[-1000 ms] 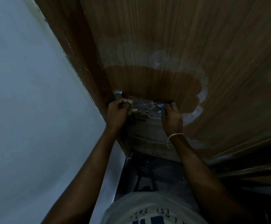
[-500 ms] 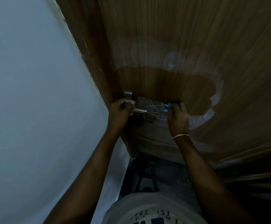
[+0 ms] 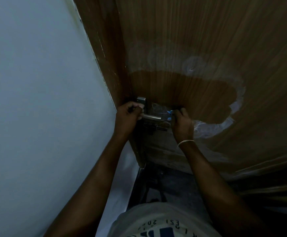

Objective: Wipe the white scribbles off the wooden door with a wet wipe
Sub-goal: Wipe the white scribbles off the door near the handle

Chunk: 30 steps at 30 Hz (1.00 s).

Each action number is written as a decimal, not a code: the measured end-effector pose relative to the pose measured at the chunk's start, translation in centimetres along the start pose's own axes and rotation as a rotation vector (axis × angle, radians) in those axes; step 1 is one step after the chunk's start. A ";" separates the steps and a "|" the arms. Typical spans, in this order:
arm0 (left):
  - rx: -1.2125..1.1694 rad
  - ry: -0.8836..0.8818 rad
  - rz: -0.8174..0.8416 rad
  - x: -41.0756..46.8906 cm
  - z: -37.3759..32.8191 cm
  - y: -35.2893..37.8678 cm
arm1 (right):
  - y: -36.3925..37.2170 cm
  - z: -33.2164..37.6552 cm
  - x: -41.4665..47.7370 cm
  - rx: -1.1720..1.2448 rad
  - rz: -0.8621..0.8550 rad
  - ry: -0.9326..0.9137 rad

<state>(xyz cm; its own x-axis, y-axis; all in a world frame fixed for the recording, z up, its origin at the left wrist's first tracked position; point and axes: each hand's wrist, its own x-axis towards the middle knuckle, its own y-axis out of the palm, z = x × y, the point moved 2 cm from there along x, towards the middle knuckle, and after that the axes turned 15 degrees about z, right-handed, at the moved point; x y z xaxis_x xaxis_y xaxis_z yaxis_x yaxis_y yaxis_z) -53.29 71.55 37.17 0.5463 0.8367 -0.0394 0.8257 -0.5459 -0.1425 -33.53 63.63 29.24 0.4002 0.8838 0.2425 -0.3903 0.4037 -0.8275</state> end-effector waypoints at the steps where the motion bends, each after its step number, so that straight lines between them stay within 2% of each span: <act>1: -0.004 0.006 0.003 0.0 0.0 0.0 | 0.1 -0.4 -0.2 0.008 0.004 0.003; 5: -0.009 0.004 -0.012 0.0 0.1 -0.5 | -0.1 0.0 0.6 0.005 -0.029 -0.016; 11: -0.037 0.013 -0.001 0.0 0.1 -1.0 | 1.1 1.0 0.8 -0.017 0.070 -0.003; 18: -0.043 0.001 -0.019 0.0 0.0 -1.8 | 0.7 4.5 2.4 0.073 0.051 0.073; 21: -0.056 0.004 -0.021 0.0 0.0 -1.8 | 1.5 5.0 1.2 0.062 0.116 0.068; 25: -0.064 0.005 -0.038 0.0 -0.1 -2.3 | 1.6 6.0 1.2 0.112 0.089 0.041; 30: -0.066 -0.010 -0.029 0.0 -0.1 -2.5 | 3.3 7.1 0.9 -0.007 0.222 0.044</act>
<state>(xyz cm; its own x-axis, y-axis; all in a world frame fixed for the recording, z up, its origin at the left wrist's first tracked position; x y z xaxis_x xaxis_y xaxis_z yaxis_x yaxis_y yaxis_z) -55.36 72.91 37.63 0.5211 0.8523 -0.0458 0.8487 -0.5231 -0.0787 -40.34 67.43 30.33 0.3408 0.9396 0.0321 -0.4672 0.1989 -0.8615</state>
